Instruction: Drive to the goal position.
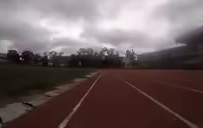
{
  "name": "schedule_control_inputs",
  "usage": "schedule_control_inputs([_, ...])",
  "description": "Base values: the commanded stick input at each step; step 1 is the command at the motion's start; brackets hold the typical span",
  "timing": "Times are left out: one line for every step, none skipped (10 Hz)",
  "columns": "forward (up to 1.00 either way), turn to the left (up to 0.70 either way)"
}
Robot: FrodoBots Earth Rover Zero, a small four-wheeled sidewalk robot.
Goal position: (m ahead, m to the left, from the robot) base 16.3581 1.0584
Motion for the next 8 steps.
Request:
schedule_control_inputs([0.70,0.00])
schedule_control_inputs([0.70,0.00])
schedule_control_inputs([0.70,0.00])
schedule_control_inputs([0.70,0.00])
schedule_control_inputs([0.70,0.00])
schedule_control_inputs([0.70,0.00])
schedule_control_inputs([0.70,0.00])
schedule_control_inputs([0.70,0.00])
